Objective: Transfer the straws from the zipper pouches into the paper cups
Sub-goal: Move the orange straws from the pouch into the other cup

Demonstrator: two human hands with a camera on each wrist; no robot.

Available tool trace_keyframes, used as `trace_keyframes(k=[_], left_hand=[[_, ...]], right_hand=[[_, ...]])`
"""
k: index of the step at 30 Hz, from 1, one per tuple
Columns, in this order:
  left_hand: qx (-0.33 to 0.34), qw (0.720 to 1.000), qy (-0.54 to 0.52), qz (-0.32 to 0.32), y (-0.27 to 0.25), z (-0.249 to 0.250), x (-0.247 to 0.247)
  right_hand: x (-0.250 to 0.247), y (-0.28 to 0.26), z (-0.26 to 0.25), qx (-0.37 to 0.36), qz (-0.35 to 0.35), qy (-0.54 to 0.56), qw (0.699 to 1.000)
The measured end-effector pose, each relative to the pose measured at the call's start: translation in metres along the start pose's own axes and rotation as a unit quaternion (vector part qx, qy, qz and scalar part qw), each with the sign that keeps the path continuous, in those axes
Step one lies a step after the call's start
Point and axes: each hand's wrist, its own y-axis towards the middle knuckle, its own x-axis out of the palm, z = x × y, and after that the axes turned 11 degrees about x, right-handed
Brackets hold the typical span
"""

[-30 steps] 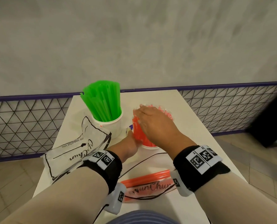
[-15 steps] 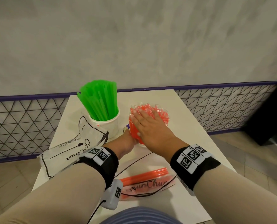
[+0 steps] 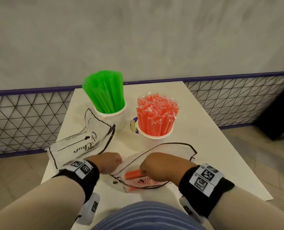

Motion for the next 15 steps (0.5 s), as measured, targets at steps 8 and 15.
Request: trace_keyframes(k=[8,15], left_hand=[[0.081,0.992,0.076,-0.054,-0.001,-0.004,0.042],[0.114,0.979,0.161,0.055,0.007,-0.008,0.059]], right_hand=[[0.055,0.032,0.03,0.071,0.004,0.076,0.995],[0.046,0.02,0.024,0.076,-0.117,0.053,0.989]])
